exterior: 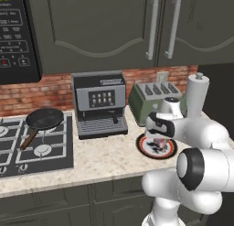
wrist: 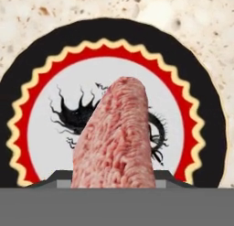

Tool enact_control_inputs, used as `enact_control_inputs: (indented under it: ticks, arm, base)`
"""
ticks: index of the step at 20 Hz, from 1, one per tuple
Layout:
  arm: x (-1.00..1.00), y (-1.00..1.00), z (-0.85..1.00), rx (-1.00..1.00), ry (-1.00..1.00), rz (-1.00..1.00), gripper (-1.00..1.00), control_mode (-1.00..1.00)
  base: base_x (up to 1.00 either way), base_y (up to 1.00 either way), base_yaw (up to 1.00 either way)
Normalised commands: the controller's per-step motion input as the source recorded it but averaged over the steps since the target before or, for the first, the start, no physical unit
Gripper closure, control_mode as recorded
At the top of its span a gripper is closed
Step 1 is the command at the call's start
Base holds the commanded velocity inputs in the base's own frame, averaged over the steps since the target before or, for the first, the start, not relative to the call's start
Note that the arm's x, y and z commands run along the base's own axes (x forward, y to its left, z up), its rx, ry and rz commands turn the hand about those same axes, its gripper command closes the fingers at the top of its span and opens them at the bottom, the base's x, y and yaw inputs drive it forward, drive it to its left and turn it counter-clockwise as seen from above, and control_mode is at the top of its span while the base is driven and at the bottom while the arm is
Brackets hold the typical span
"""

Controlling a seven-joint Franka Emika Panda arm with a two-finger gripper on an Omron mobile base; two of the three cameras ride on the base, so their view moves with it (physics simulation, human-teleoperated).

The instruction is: Place one of the steaks on the plate and the other in the bowl. Then place the bowl in the fridge.

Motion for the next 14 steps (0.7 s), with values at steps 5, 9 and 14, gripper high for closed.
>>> enact_control_inputs:
  ticks: [5,9,14]
  arm:
    - [0.02,0.00,-0.24,0.02,0.00,0.00,1.00,-1.00]
    - [0.00,0.01,-0.24,0.02,0.00,0.00,1.00,-1.00]
    - [0.00,0.04,-0.19,0.02,0.00,0.00,-1.00,-1.00]
  base:
    - [0.00,0.00,0.00]
    - [0.00,0.00,0.00]
    - [0.00,0.00,0.00]
